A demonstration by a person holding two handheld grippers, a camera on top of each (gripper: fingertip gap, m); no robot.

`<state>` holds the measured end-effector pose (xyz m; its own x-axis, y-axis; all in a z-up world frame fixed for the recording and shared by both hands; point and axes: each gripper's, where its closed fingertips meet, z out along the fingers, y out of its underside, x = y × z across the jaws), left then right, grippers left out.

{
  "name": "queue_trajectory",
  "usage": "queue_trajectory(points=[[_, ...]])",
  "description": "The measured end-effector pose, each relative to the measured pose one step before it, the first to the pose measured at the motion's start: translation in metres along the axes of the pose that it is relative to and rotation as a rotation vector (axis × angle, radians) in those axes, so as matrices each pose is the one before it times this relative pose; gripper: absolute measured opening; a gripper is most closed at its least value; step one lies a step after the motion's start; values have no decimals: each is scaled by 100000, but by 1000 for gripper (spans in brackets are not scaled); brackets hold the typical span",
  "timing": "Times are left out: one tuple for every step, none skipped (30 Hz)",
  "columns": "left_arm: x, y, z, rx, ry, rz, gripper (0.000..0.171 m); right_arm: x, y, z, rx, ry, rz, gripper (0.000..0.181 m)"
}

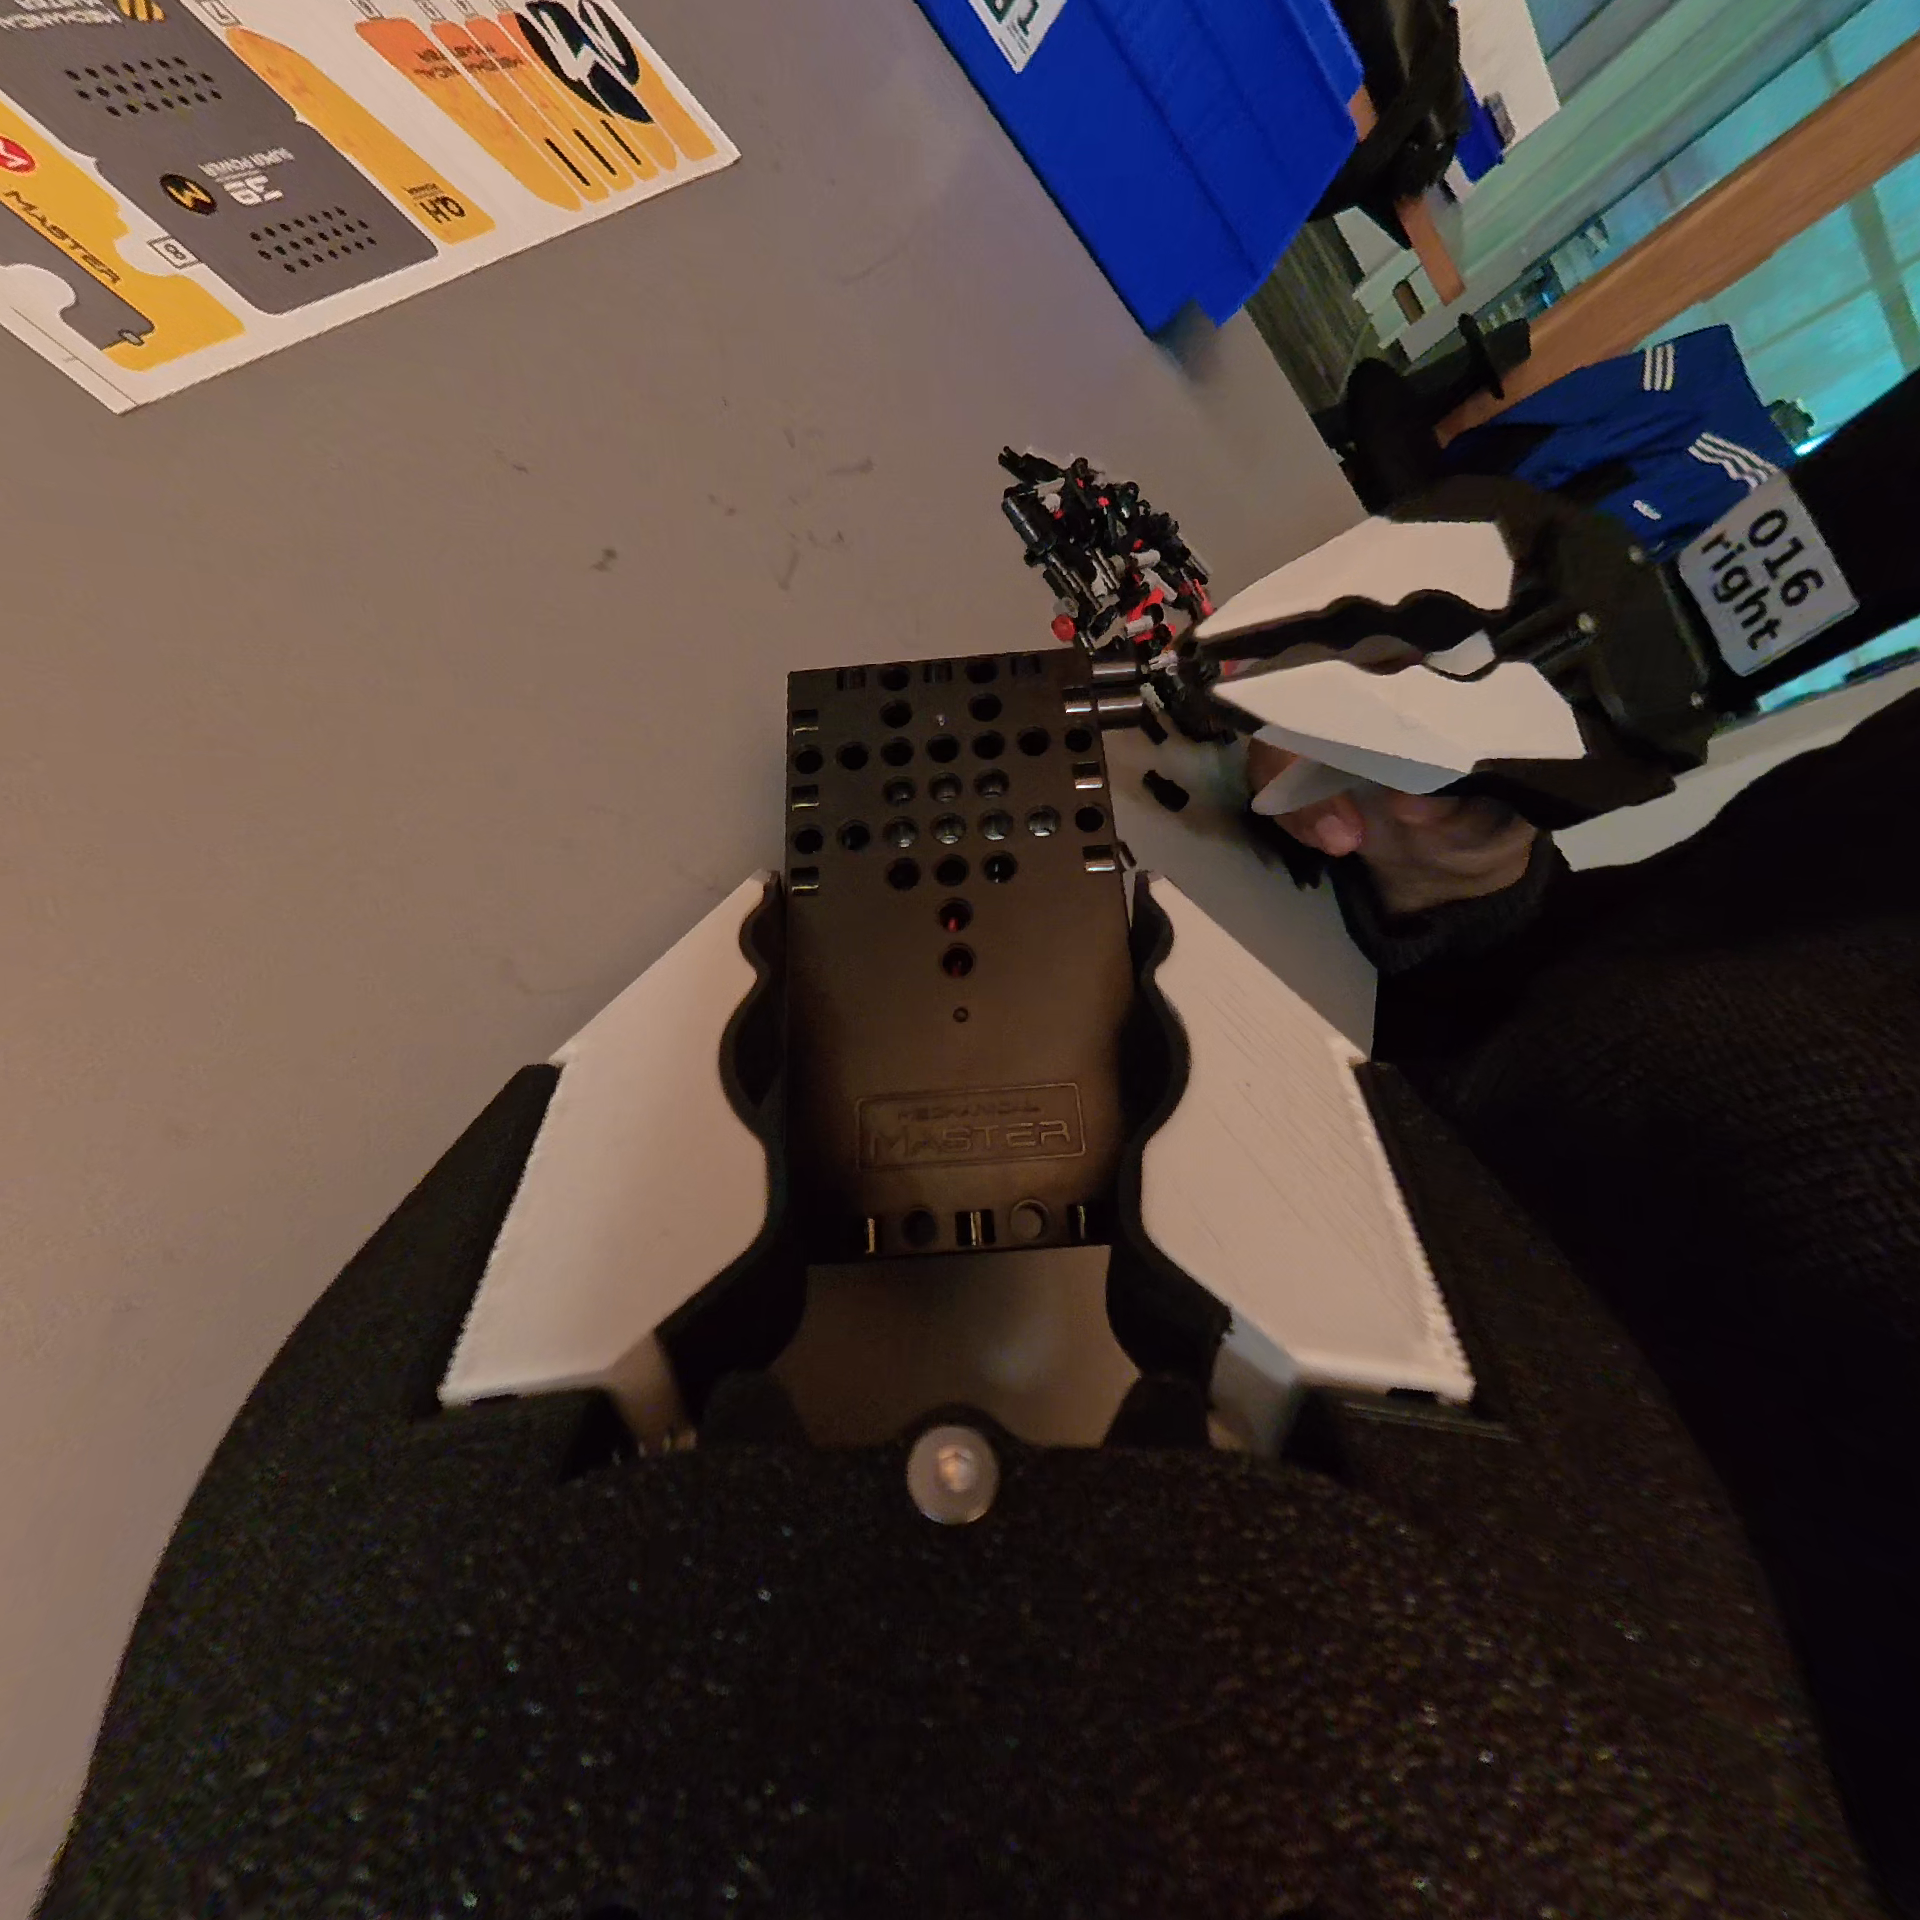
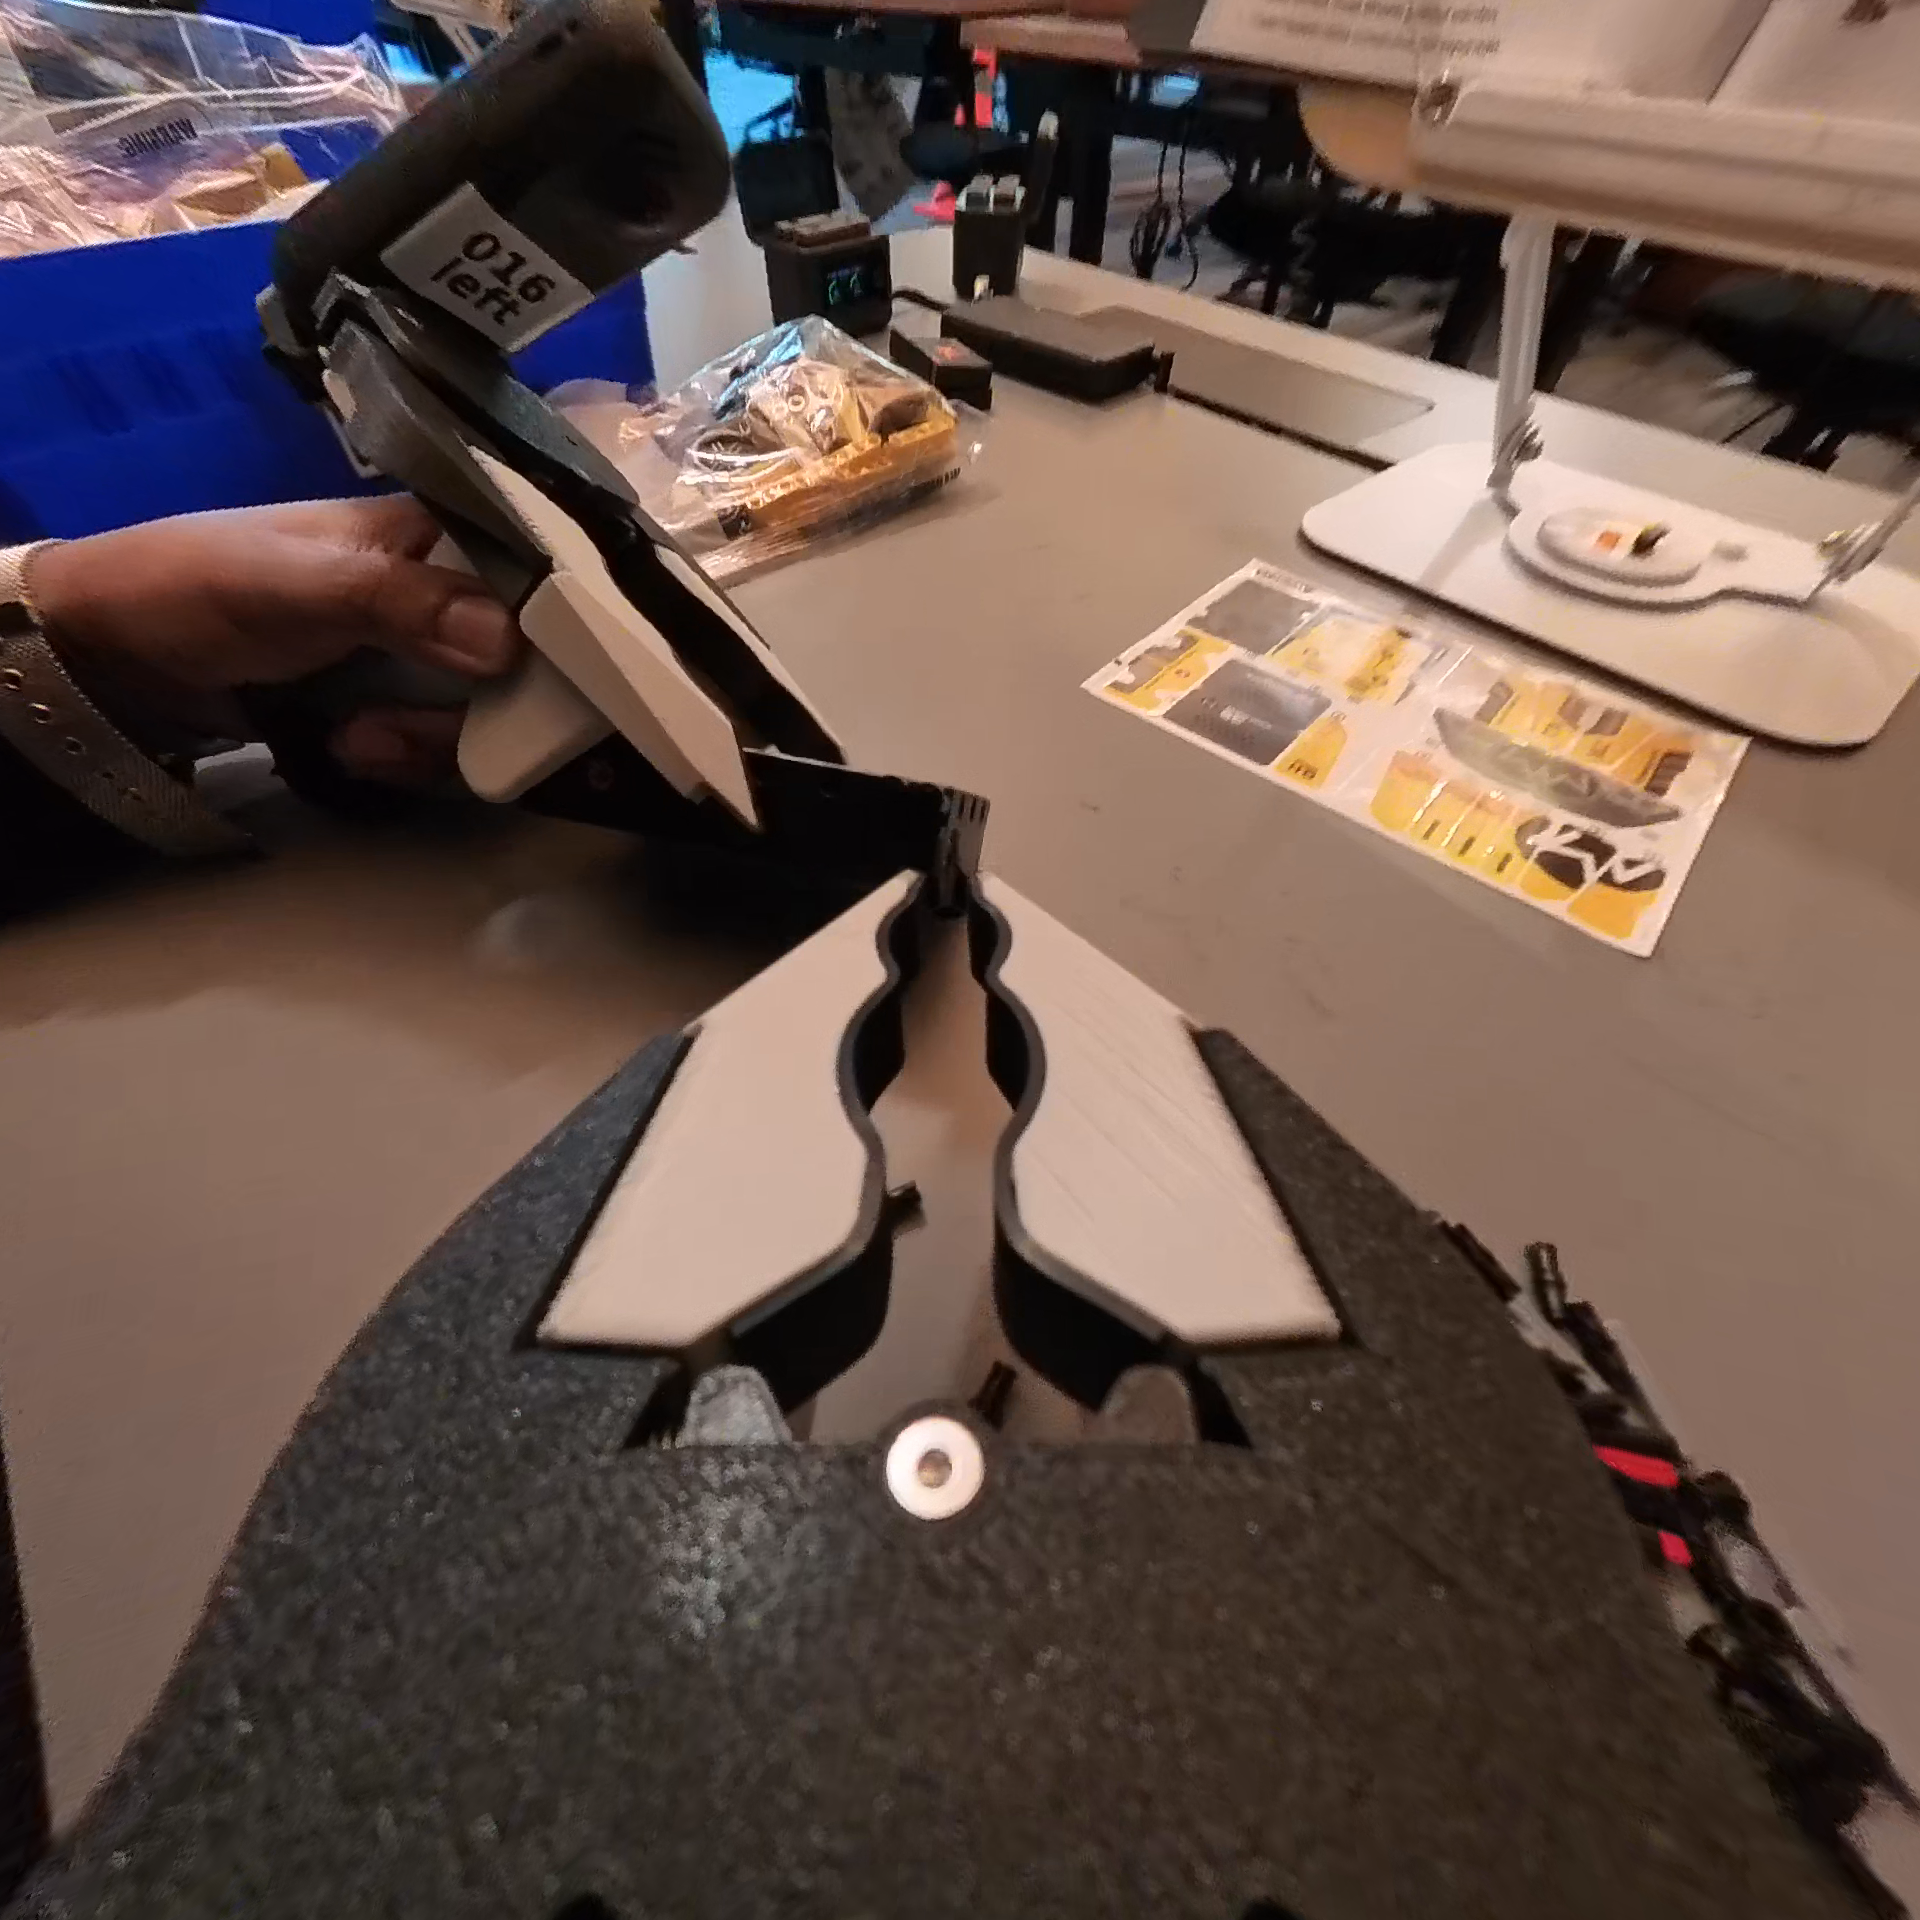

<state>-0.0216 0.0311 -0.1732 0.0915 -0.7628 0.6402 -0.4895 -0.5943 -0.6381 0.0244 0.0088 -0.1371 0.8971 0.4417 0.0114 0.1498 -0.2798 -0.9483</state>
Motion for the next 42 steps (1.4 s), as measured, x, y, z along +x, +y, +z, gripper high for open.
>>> queue_trajectory(points=[[-7, -42, -29, 272, 436, -640, 66, -4, 218, 108, -1553, -730, 1300, 7], [2, -24, -15, 233, 379, -545, 65, -23, 153, 83, -1138, -612, 699, 7], [-2, -28, -12, 146, 210, -308, 65, -57, 87, 70, -705, -357, -24, 7], [-5, -3, -5, 54, -48, -32, 66, -60, 57, 54, -477, 9, -586, 7], [-4, 16, 12, -19, -294, 199, 65, -59, 57, 53, -489, 190, -873, 7], [-3, 15, 15, -130, -365, 376, 65, -67, 62, 53, -550, 199, -873, 7], [-12, 20, 20, -124, -370, 396, 66, -51, 66, 54, -510, 195, -664, 7], [-2, 22, 12, -109, -324, 331, 66, -17, 43, 51, -385, 142, -356, 7], [2, 5, 10, -69, -229, 248, 66, -1, 31, 19, -254, 14, -26, 7], [-5, 14, 8, -53, -162, 172, 66, 6, 25, 29, -223, -152, 245, 7], [5, -1, 2, -36, -106, 123, 66, 12, 32, 26, -274, -208, 370, 7], [2, 9, -1, -27, -91, 97, 66, 6, 49, 32, -356, -302, 335, 7], [0, 5, 7, -34, -104, 112, 66, -13, 43, 38, -332, -277, 208, 7], [-6, 5, 7, -33, -132, 149, 66, -18, 20, 21, -165, -156, 15, 7], [-3, 8, 3, -58, -183, 200, 66, -26, -1, -3, 14, -17, -169, 7], [2, 17, 15, -78, -238, 253, 66, -14, -16, -10, 83, 67, -240, 7], [0, 5, 8, -80, -239, 259, 66, -6, -1, 4, -11, 67, -222, 7], [-7, 9, 2, -71, -200, 218, 66, -14, 25, 9, -164, 67, -175, 7], [4, 11, 9, -38, -121, 142, 66, -5, 35, 35, -256, 106, -151, 7], [-1, 2, -3, -16, -70, 81, 66, 2, 29, 20, -249, 132, -145, 7], [2, 7, 2, -5, -21, 40, 66, 0, 22, 30, -219, 97, -114, 7], [4, -7, -4, 0, -14, 9, 66, 15, 27, 18, -215, 75, 7, 7], [-6, -4, 8, -7, -30, 40, 66, 21, 42, 25, -279, 34, 217, 7], [3, 1, -3, -11, -51, 61, 66, 3, 97, 19, -656, -183, 480, 7], [4, 9, -1, -26, -82, 96, 66, -3, 124, 34, -770, -510, 685, 7], [6, 5, 4, -43, -143, 159, 66, 16, 120, 7, -738, -613, 976, 7], [-10, 10, 15, -62, -205, 187, 66, 72, 131, 10, -783, -480, 1281, 7], [-5, 4, 11, -67, -204, 198, 66, 54, 133, 25, -794, -599, 1240, 7], [1, 6, 3, -46, -164, 176, 66, 4, 124, 27, -828, -557, 838, 7], [-3, 17, -1, -46, -150, 160, 66, 6, 136, 55, -938, -57, 300, 7], [2, 0, 1, -45, -126, 134, 66, 15, 161, 83, -1166, 406, -339, 7], [4, 4, 6, -33, -87, 99, 66, -30, 184, 110, -1388, 651, -988, 7], [-2, 4, 10, -20, -50, 49, 66, -43, 165, 129, -1343, 900, -1460, 7], [4, -7, -4, 2, -3, 17, 66, -26, 155, 140, -1275, 1177, -1614, 7], [-3, 1, -1, -8, -15, 19, 66, -18, 150, 129, -1263, 1161, -1542, 7], [4, 2, -3, -17, -43, 52, 66, -27, 127, 107, -1087, 928, -1337, 7], [-3, -2, 4, -28, -87, 79, 66, -7, 81, 75, -682, 738, -998, 7], [1, 10, -2, -36, -97, 105, 66, 15, 38, 30, -298, 651, -527, 7], [3, 4, 6, -32, -94, 91, 66, 22, 12, 12, -109, 333, -162, 7], [3, 4, 6, -33, -100, 88, 66, -18, -18, -6, 98, -125, -46, 7], [-1, 6, 6, -43, -115, 109, 66, -29, -50, -38, 392, -258, -9, 7], [-7, 7, 5, -55, -141, 145, 66, 10, -58, -38, 490, -34, 138, 7]])
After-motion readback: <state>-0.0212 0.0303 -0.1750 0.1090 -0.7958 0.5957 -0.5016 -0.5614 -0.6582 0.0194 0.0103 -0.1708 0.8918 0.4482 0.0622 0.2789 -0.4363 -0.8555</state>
